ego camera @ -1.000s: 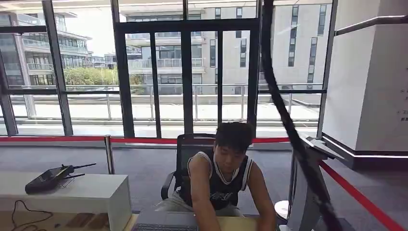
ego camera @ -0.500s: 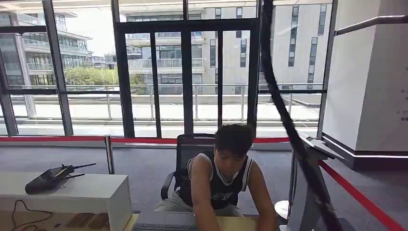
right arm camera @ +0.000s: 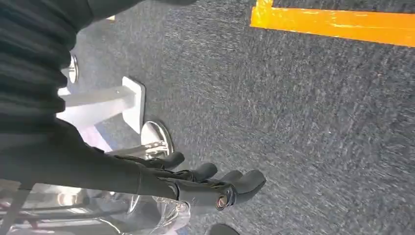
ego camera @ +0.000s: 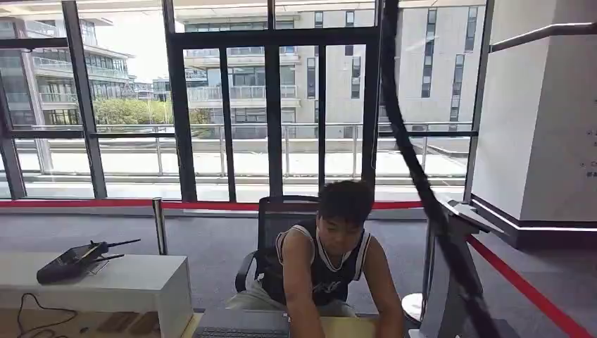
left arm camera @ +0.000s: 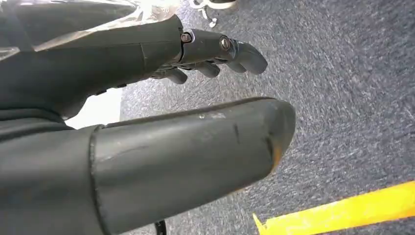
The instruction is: Pass the card to the sensor for recognition and then transmit it.
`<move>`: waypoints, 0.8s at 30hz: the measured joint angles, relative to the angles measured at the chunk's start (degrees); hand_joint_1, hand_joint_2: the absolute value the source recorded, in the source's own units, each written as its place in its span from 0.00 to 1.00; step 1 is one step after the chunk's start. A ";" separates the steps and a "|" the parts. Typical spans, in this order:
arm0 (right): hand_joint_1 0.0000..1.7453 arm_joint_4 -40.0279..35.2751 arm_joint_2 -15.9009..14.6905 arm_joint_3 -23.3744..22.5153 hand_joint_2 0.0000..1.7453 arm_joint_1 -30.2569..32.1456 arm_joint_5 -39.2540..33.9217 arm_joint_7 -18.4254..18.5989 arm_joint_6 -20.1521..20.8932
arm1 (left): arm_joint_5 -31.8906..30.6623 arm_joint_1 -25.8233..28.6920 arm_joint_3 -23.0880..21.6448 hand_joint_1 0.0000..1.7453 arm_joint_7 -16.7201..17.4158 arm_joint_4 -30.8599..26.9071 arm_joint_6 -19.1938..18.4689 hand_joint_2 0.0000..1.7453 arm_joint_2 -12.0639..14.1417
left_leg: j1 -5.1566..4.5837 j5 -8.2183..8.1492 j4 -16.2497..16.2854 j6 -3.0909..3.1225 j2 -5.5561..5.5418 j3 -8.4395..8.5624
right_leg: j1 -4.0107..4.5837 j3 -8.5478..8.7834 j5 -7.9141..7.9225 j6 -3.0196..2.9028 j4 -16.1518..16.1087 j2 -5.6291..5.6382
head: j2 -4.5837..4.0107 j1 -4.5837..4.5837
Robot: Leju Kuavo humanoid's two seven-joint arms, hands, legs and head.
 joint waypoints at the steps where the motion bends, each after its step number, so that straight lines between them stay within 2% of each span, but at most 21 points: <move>1: 0.00 0.04 0.09 -0.15 0.00 0.20 -0.39 -0.24 -0.20 | 0.00 0.00 0.00 0.00 -0.20 0.00 0.28 0.00 0.00 | 0.00 0.00 0.00 0.00 0.00 0.00 | 0.00 0.00 0.00 0.00 0.00 0.00 | 0.00 0.00; 3: 0.00 0.07 0.26 -0.17 0.00 0.46 -0.19 -0.50 -0.48 | 0.94 0.03 0.00 0.00 -1.93 -0.07 1.64 0.00 -0.26 | 0.00 0.00 0.00 0.00 0.00 -0.01 | 0.00 0.00 0.00 0.00 0.00 0.00 | 0.00 0.02; 6: 0.00 0.26 0.57 -0.17 0.00 0.31 1.40 0.41 -0.39 | 1.27 -0.32 0.18 0.00 -3.85 -0.04 5.20 0.00 -2.57 | -0.03 0.00 0.00 0.01 0.00 -0.01 | -0.04 0.00 0.00 0.00 -0.01 0.00 | 0.00 0.02; 12: 0.00 0.28 0.83 -0.20 0.00 0.40 0.40 0.55 -0.92 | -0.15 -1.19 0.33 0.00 -2.90 -0.42 5.29 0.00 -4.68 | -0.05 -0.01 0.01 0.01 0.01 0.03 | -0.04 0.02 0.02 0.00 -0.01 0.00 | 0.00 0.00; 24: 0.00 0.28 0.74 -1.57 0.00 0.80 -1.59 -0.83 -1.92 | 0.02 -1.27 0.57 0.00 -4.28 -0.52 4.35 0.00 -4.87 | -0.02 0.00 0.00 0.01 0.01 0.02 | -0.01 0.00 0.01 -0.01 -0.01 0.01 | 0.00 0.00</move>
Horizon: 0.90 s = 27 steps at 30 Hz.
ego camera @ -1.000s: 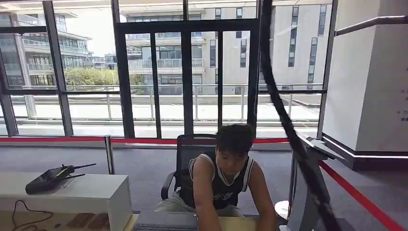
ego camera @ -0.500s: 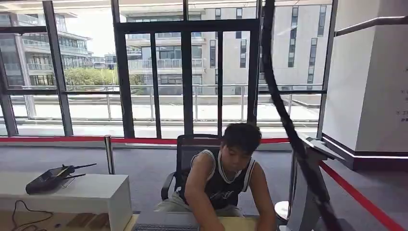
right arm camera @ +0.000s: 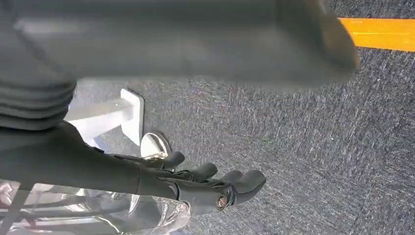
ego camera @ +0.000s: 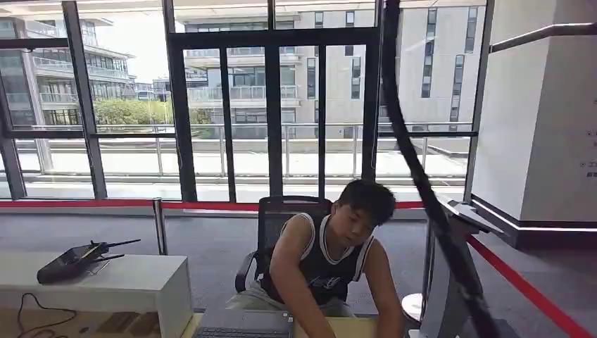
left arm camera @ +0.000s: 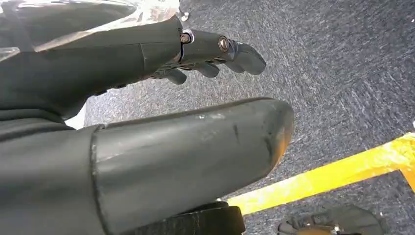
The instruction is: Pass the card to the sensor for recognition and then transmit it.
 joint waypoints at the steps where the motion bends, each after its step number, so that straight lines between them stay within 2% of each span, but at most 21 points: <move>1: 0.00 0.00 -0.04 -0.02 0.00 0.00 0.00 0.16 0.00 | 0.00 0.01 0.02 0.00 -0.02 0.00 0.00 0.00 0.02 | 0.00 0.00 0.00 0.00 0.00 0.00 | 0.00 0.00 0.00 0.00 0.00 0.00 | 0.00 0.02; 16: 0.00 0.00 -0.55 -1.03 0.00 0.12 0.17 0.96 -0.24 | 1.66 0.08 0.28 0.00 -0.15 0.00 1.22 0.00 0.04 | -0.01 0.00 0.00 0.00 0.00 0.01 | 0.00 0.02 0.00 0.00 0.00 0.00 | 0.00 0.02; 21: 0.00 0.00 -0.92 -1.53 0.00 0.16 -0.96 0.15 -0.63 | 3.65 0.84 2.67 0.00 -3.11 0.13 1.27 0.00 0.15 | -0.01 0.00 0.00 0.00 0.00 0.00 | 0.00 0.01 0.00 0.00 0.00 0.00 | 0.00 0.07; 24: 0.00 0.00 -1.36 -1.99 0.00 0.41 -1.42 -0.04 -0.74 | 4.92 1.45 4.46 0.00 -2.93 0.13 1.01 0.00 0.81 | -0.01 0.00 0.00 0.00 0.00 0.00 | 0.00 0.01 0.00 0.00 0.00 0.00 | 0.00 0.04; 27: 0.00 0.00 -2.01 -2.49 0.00 0.71 -1.84 -0.41 -0.94 | 4.57 1.65 5.62 0.00 -1.29 0.15 -1.33 0.00 2.49 | 0.00 0.00 0.00 0.00 0.00 -0.01 | 0.00 0.01 0.00 0.00 0.00 0.00 | 0.00 0.00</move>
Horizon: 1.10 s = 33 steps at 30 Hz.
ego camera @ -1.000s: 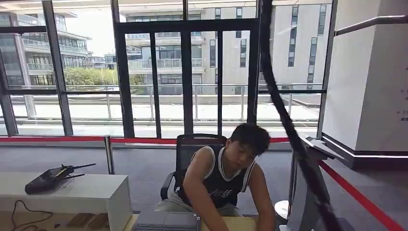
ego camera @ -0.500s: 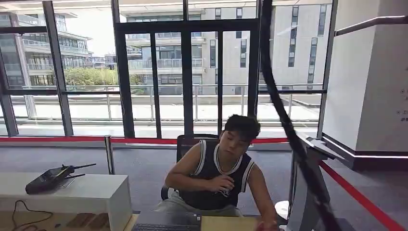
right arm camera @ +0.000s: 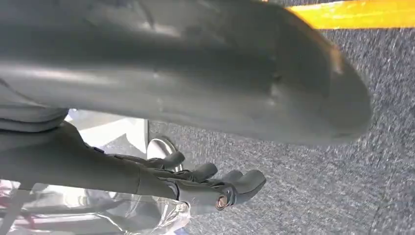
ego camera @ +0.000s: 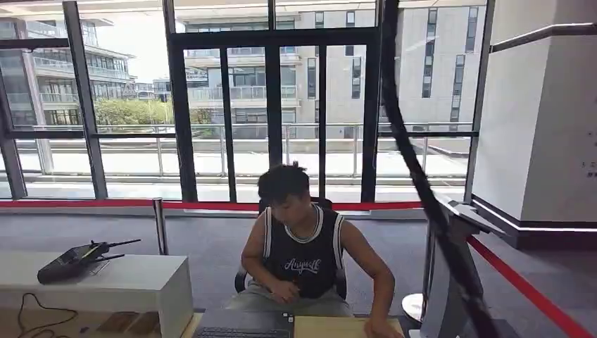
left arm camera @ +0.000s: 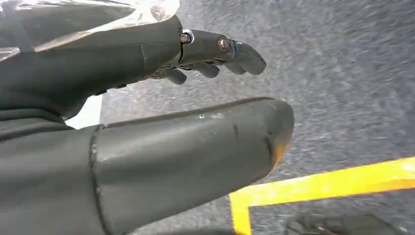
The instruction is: Pass the card to the sensor for recognition and then transmit it.
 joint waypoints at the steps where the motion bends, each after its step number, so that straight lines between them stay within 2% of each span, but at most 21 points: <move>1: 0.00 0.00 -0.20 -0.09 0.00 0.09 -0.13 -0.15 -0.02 | 0.00 0.00 0.26 0.00 0.42 0.00 -0.72 0.00 0.69 | 0.00 0.00 0.00 0.00 0.00 0.01 | 0.00 0.01 0.00 0.00 0.00 0.00 | 0.00 0.02; 5: 0.00 0.00 -0.90 -0.46 0.00 0.30 -0.35 -0.35 -0.02 | 0.02 0.03 1.29 0.00 1.42 0.13 -2.98 0.00 3.69 | 0.05 0.00 -0.01 -0.01 0.00 0.01 | 0.04 0.00 -0.01 -0.01 0.01 0.00 | 0.00 -0.04; 18: 0.00 0.00 -2.99 -2.97 0.00 0.78 -1.44 0.52 -0.35 | -1.16 -0.03 2.66 0.00 2.41 0.42 -2.21 0.00 11.32 | 0.04 0.00 -0.01 -0.01 0.01 0.01 | 0.03 0.00 -0.01 -0.01 0.00 0.00 | 0.00 -0.11; 26: 0.00 0.07 -3.26 -3.41 0.00 0.84 -1.07 0.72 -0.28 | -4.40 -0.07 2.56 0.00 3.90 0.42 -2.69 0.00 12.28 | 0.04 0.00 -0.01 -0.01 0.01 0.02 | 0.03 0.01 -0.01 -0.02 0.00 0.00 | 0.00 -0.13; 33: 0.00 0.20 -3.19 -3.46 0.00 0.87 0.02 0.30 -0.17 | -5.55 -0.05 2.45 0.00 4.88 0.39 -2.65 0.00 10.90 | 0.03 0.00 -0.01 -0.01 0.01 0.01 | 0.02 0.01 -0.01 -0.01 0.00 0.00 | 0.00 -0.07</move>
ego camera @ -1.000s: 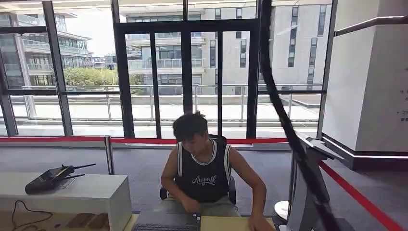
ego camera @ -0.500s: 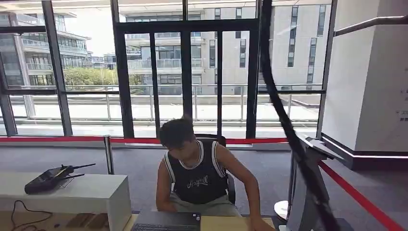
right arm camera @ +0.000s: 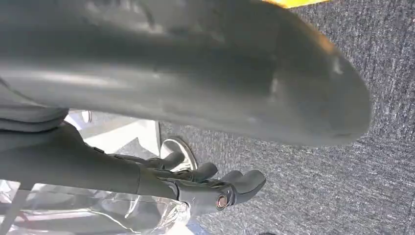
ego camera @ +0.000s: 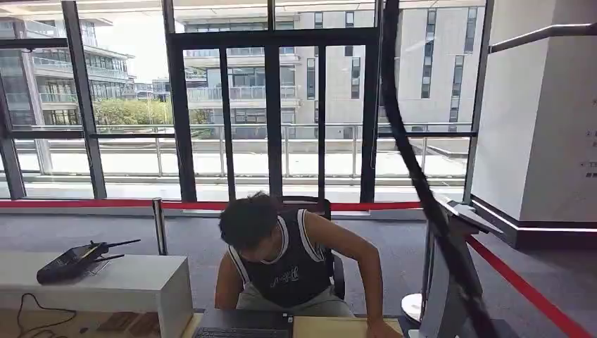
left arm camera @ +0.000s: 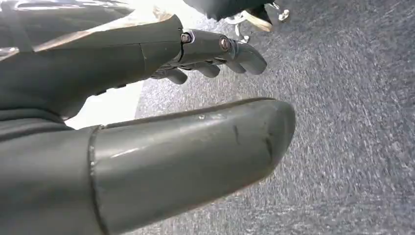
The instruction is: Pass the card to the sensor for recognition and then transmit it.
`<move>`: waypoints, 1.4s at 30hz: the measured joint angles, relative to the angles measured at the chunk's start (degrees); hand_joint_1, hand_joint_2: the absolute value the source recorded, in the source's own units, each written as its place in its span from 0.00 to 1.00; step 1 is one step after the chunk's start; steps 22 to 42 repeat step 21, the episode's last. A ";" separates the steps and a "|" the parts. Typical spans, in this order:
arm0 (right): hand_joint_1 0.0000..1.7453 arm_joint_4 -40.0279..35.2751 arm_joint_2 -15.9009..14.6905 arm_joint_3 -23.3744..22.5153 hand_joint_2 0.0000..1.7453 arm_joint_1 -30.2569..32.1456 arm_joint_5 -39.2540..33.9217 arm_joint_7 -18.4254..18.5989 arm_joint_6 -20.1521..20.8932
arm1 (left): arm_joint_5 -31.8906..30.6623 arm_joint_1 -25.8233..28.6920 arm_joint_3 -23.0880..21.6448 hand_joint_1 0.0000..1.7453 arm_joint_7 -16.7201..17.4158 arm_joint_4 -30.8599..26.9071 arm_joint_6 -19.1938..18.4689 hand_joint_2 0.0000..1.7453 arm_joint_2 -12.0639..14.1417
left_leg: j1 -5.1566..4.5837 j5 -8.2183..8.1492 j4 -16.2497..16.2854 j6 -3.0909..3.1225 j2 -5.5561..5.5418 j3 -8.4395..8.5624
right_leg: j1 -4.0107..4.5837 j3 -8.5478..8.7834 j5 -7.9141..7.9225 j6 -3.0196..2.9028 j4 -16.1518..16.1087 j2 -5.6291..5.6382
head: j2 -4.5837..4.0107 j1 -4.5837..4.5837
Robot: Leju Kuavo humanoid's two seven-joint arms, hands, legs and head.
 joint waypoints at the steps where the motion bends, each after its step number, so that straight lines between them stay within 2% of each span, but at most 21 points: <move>1: 0.00 0.05 0.00 -0.02 0.00 0.01 0.02 -0.11 0.04 | 0.15 0.00 0.00 0.00 0.02 -0.02 0.07 0.00 -0.20 | 0.00 0.00 0.00 0.00 0.00 0.00 | 0.00 0.00 0.00 0.00 0.00 0.00 | 0.00 0.00; 18: 0.00 0.22 0.31 -0.11 0.00 0.09 -0.48 -0.04 0.35 | 0.50 0.07 0.00 0.00 -2.97 -0.07 0.66 0.00 -2.34 | 0.00 0.00 0.00 0.00 0.00 0.00 | 0.00 0.00 0.00 0.00 0.00 0.00 | 0.00 0.07; 42: 0.00 0.31 0.35 -0.20 0.00 0.12 -0.55 0.57 0.33 | -0.07 0.07 0.00 0.00 -3.04 -0.07 0.07 0.00 -2.60 | 0.00 0.00 0.00 0.00 0.00 0.00 | 0.00 0.00 0.00 0.00 0.00 0.00 | 0.00 0.04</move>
